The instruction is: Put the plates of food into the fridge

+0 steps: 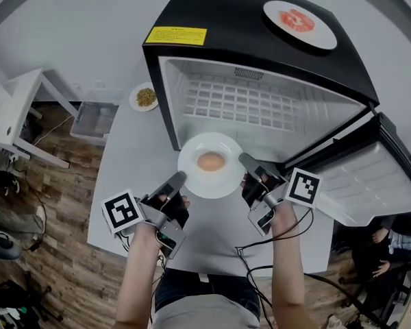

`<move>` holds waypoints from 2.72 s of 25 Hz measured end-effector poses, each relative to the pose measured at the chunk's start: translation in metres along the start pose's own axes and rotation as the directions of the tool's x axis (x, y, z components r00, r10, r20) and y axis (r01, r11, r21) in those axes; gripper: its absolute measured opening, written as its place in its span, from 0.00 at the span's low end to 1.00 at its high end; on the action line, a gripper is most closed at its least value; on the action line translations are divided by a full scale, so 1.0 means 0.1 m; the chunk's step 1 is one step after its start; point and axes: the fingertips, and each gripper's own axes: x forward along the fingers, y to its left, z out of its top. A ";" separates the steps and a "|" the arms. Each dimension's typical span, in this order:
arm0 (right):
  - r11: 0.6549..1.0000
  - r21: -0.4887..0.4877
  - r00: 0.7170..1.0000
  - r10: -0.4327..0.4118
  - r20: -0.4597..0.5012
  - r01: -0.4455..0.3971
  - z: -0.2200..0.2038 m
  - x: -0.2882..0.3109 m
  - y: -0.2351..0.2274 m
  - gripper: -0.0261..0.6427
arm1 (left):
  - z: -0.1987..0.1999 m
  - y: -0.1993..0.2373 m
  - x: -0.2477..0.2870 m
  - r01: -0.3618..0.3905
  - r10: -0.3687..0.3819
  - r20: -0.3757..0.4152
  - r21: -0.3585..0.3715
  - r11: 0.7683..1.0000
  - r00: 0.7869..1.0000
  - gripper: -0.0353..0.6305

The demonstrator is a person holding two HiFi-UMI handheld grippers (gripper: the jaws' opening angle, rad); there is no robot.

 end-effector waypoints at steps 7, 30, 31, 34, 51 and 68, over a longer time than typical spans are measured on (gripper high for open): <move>0.998 -0.047 0.999 -0.037 0.040 0.039 0.33 0.30 0.04 0.08 | 0.32 -0.07 0.26 0.019 -0.019 0.009 0.006 1.000 1.000 0.08; 0.840 -0.390 0.924 -0.369 0.099 0.377 0.72 0.79 -0.13 0.10 | 0.67 0.01 0.68 -0.025 0.030 0.128 -0.043 0.999 0.991 0.08; 0.803 -0.427 0.907 -0.400 0.131 0.416 0.75 0.77 -0.14 0.10 | 0.67 0.00 0.70 -0.027 0.031 0.131 -0.037 0.999 0.991 0.08; 0.688 -0.513 0.855 -0.458 0.243 0.514 0.86 0.66 -0.14 0.10 | 0.69 -0.01 0.74 -0.030 0.033 0.141 -0.027 0.999 0.989 0.08; 0.736 -0.639 0.923 -0.370 -0.102 0.225 -0.40 0.71 0.03 0.07 | 0.77 -0.02 0.90 -0.018 0.028 0.179 -0.059 0.998 0.983 0.08; 0.776 -0.549 0.921 -0.388 -0.027 0.311 0.04 1.07 -0.05 0.06 | 0.79 -0.01 0.77 0.017 -0.017 0.140 0.002 1.000 0.990 0.08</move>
